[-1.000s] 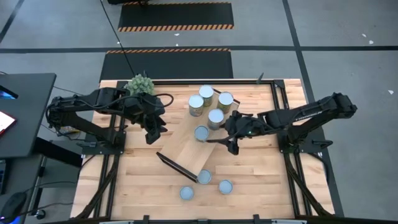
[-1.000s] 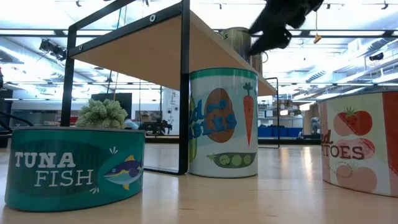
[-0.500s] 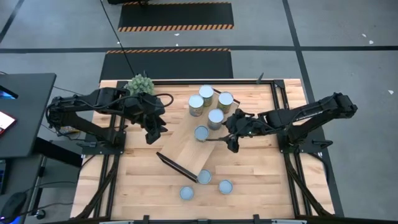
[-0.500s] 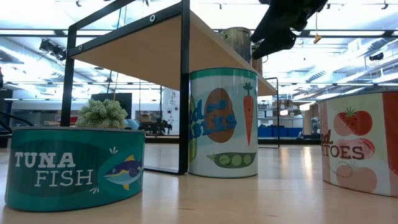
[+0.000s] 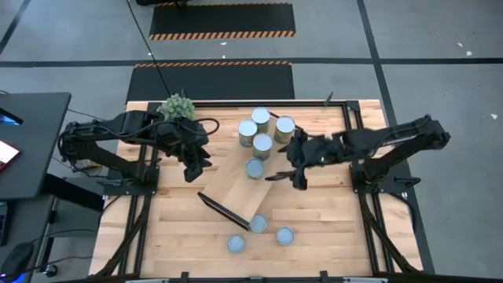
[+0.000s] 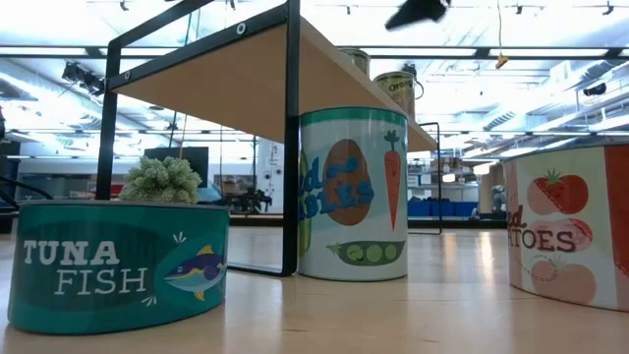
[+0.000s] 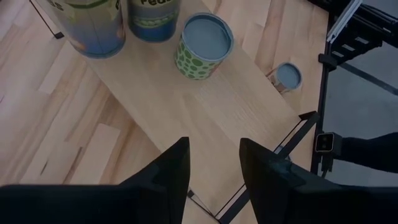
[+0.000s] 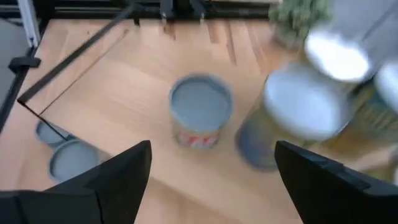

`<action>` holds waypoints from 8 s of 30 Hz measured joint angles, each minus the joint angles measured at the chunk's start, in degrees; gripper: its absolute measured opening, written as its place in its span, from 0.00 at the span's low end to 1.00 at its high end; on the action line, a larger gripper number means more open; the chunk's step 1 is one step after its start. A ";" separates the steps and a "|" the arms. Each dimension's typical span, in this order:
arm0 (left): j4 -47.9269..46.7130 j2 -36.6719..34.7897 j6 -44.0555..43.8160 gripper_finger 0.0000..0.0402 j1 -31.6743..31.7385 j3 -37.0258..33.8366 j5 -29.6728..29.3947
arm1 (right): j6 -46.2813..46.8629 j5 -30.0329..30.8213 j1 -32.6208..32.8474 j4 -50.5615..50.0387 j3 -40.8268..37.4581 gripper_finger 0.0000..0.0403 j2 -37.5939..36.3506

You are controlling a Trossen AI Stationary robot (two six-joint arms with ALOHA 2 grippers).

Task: Pick and place cans onto a shelf
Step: Put the canned peas on the shelf, then adjust the canned green peas on the shelf

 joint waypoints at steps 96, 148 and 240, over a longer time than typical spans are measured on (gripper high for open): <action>3.01 2.97 1.94 0.36 -3.30 0.02 -0.28 | 9.10 -5.63 -13.89 -32.88 35.18 0.84 28.17; 3.03 7.08 1.92 0.78 -4.91 0.00 -5.84 | 8.86 -6.77 -13.74 -39.18 38.29 0.87 28.31; 19.15 24.62 10.52 0.48 -6.48 3.36 -20.02 | 15.74 2.06 -0.64 -37.75 28.64 0.89 11.41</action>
